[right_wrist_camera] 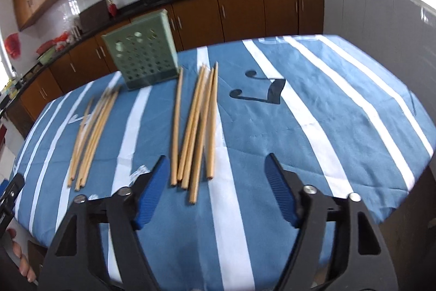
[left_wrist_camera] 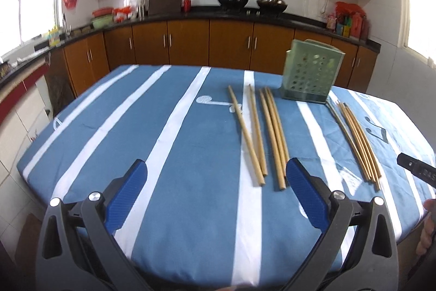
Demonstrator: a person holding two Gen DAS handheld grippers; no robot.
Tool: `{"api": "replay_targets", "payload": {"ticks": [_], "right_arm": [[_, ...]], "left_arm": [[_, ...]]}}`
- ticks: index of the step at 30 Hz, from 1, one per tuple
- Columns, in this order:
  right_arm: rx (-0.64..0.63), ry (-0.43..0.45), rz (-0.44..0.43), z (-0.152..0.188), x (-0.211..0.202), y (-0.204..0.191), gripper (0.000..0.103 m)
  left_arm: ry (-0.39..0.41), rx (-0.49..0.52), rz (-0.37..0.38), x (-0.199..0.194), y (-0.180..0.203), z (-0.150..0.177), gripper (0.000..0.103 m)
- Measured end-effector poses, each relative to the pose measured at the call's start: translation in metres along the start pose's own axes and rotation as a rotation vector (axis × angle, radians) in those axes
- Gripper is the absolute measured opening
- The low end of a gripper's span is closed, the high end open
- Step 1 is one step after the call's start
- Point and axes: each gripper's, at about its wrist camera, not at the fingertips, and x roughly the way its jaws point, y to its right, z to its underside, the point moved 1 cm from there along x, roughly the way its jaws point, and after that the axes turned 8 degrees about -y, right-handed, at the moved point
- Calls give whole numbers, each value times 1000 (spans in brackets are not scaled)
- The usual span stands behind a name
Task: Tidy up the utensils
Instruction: 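Close the right tool on one bamboo chopstick while the left tool grasps another chopstick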
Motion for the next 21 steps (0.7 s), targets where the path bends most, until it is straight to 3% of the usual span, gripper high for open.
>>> {"api": "replay_targets", "payload": {"ticks": [1, 4, 11, 14, 21], "right_arm": [[12, -32, -7, -7, 10, 2, 51], [39, -103, -38, -22, 34, 6, 36], [10, -190, -28, -30, 72, -4, 18], [-20, -173, -2, -32, 75, -2, 8], [50, -151, 32, -43, 76, 20, 8]], "left_arm": [[-11, -3, 7, 4, -2, -3, 99], [-53, -22, 39, 20, -10, -16, 99], [-136, -92, 86, 49, -23, -27, 96], [-168, -91, 97, 60, -21, -29, 81], [-253, -43, 138, 91, -1, -37, 46]]}}
